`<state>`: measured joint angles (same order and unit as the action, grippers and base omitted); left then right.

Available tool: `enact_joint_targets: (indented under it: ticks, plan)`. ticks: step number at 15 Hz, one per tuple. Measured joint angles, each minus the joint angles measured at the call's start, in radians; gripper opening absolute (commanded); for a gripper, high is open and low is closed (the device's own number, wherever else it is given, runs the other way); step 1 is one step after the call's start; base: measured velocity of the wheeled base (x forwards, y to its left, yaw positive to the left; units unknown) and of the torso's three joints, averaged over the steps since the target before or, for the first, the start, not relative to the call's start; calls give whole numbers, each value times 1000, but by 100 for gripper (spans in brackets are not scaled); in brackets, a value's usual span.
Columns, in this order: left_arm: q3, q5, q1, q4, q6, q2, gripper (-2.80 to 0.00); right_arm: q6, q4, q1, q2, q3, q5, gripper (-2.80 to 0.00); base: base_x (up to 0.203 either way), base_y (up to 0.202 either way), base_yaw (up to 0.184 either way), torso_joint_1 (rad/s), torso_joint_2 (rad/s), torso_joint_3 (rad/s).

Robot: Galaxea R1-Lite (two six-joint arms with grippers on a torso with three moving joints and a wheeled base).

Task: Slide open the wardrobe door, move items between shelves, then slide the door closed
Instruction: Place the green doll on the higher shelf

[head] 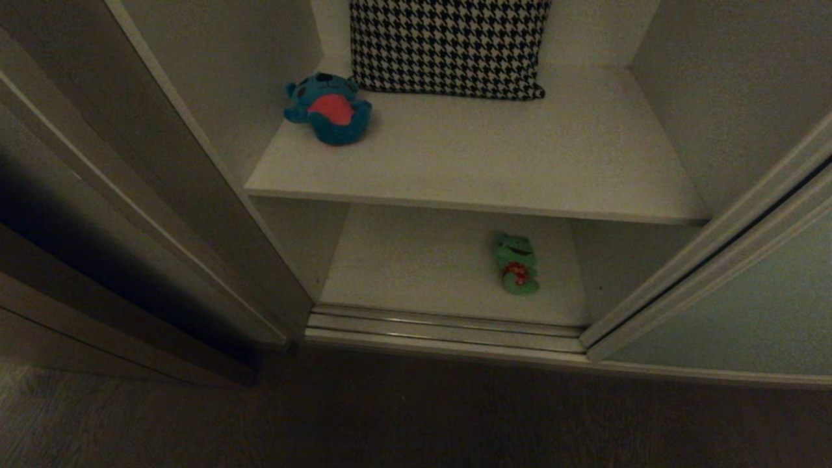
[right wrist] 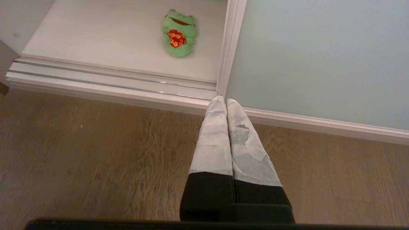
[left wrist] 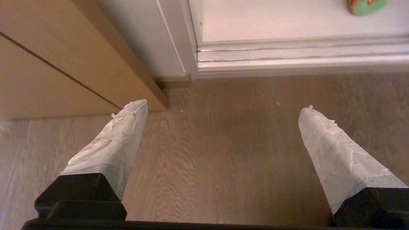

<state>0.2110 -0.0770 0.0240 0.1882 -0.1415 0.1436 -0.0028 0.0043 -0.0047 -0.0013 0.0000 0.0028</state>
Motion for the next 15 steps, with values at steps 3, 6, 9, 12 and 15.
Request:
enact_joint_targets:
  ticks: [3, 6, 9, 12, 15]
  plan:
    - [-82, -10, -9, 28, -17, -98, -280, 0, 0, 0, 0, 0, 0, -280, 0, 0, 0, 0, 0, 0]
    - [-123, -2, -10, -11, -28, -132, -280, 0, 0, 0, 0, 0, 0, -280, 0, 0, 0, 0, 0, 0]
    - [-187, 10, -10, -150, -27, -143, -280, 0, 0, 0, 0, 0, 0, -280, 0, 0, 0, 0, 0, 0]
    - [-206, 35, -10, -180, 45, -146, -280, 0, 0, 0, 0, 0, 0, -280, 0, 0, 0, 0, 0, 0]
    - [-209, 56, -11, -177, 14, -146, -280, 0, 0, 0, 0, 0, 0, -280, 0, 0, 0, 0, 0, 0]
